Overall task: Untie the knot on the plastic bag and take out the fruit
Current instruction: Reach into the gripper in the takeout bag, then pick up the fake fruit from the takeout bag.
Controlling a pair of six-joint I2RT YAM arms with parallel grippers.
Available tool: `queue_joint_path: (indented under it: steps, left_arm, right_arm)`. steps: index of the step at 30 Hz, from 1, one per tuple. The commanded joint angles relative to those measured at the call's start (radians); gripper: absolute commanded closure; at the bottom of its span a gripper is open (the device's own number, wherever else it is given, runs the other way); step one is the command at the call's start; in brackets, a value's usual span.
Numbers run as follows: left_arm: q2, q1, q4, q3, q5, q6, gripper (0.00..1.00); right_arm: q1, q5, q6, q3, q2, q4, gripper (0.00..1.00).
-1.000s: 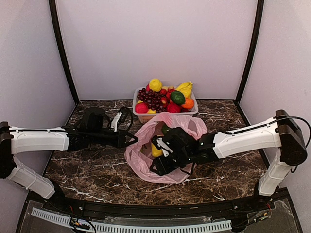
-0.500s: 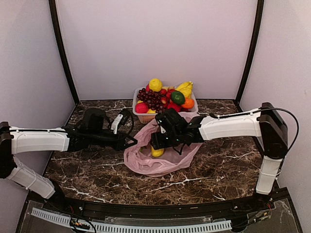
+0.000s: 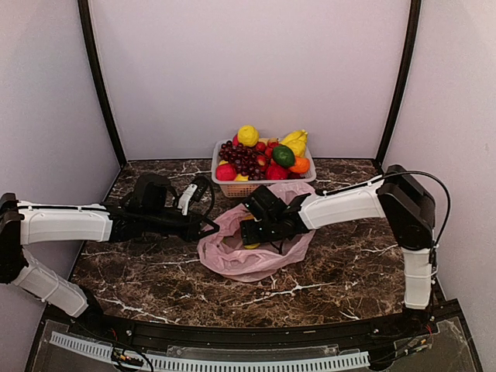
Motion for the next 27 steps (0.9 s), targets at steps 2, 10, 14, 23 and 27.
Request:
queue_joint_path:
  steps: [2,10,14,23,27]
  left_arm:
    - [-0.008,-0.004,-0.022,0.008,-0.006,-0.010,0.99]
    - [-0.009,-0.004,-0.019,0.019,-0.053,-0.045,0.99]
    - [-0.003,-0.004,-0.026,0.028,-0.101,-0.074,0.99]
    - [0.020,-0.004,-0.025,0.069,-0.181,-0.137,0.99]
    - [0.023,-0.004,-0.033,0.086,-0.204,-0.151,0.99]
  right_arm:
    - [-0.023,0.035,-0.012,0.039,0.055,0.045,0.32]
    - [-0.026,0.012,-0.043,0.067,0.079,0.067,0.55]
    - [-0.026,-0.020,-0.058,0.040,0.048,0.109,0.62]
    - [-0.022,-0.071,-0.100,-0.057,-0.065,0.144,0.65]
    - [-0.005,-0.087,-0.142,-0.125,-0.150,0.133,0.65]
